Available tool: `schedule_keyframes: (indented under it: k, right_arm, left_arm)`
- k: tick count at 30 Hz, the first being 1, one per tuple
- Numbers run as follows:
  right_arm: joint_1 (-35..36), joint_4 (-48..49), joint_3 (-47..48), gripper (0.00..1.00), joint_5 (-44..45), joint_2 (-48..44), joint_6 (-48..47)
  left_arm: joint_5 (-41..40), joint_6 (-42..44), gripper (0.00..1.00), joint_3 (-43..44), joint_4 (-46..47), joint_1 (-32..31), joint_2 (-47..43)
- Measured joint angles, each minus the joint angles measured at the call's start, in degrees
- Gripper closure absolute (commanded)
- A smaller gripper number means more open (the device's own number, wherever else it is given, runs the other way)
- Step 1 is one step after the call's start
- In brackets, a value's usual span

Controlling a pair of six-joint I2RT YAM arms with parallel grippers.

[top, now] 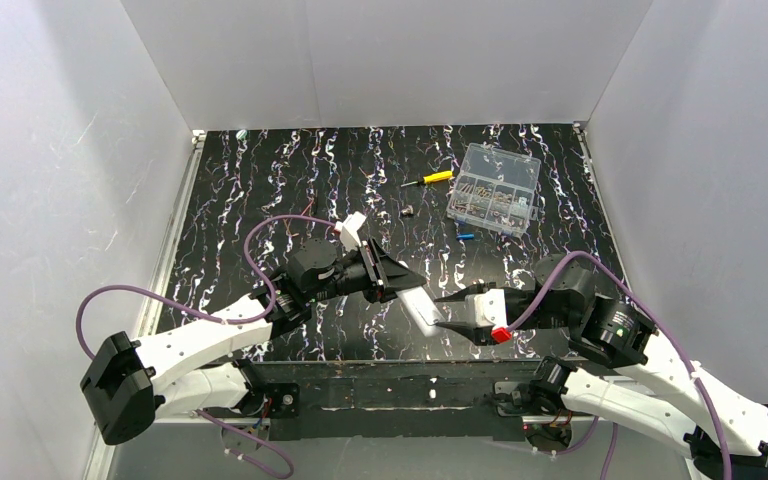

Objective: Load the batteries into the remote control
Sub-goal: Remove the battery cover from the remote control.

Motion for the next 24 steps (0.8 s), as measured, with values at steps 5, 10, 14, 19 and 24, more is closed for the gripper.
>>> schedule_keyframes:
  k: [5,10,14,19,24]
  right_arm:
    - [0.0,-0.4,0.0,0.49,-0.2,0.0,-0.7]
    - [0.0,-1.2,0.0,0.48,-0.2,-0.3,-0.9]
    - [0.0,-1.2,0.0,0.48,0.1,-1.0,-0.9]
    - [0.0,-1.0,0.0,0.49,0.8,-1.2,-0.8]
    - [0.0,-1.0,0.0,0.47,1.0,-1.2,-0.8]
  left_arm:
    - [0.3,0.0,1.0,0.0,0.0,0.0,0.0]
    - [0.6,0.0,1.0,0.0,0.1,-0.1,0.5]
    - [0.8,-0.1,1.0,0.0,0.3,-0.1,1.3]
    - [1.0,-0.2,1.0,0.0,0.6,-0.1,1.6]
    - [1.0,-0.2,1.0,0.0,1.0,-0.1,1.6]
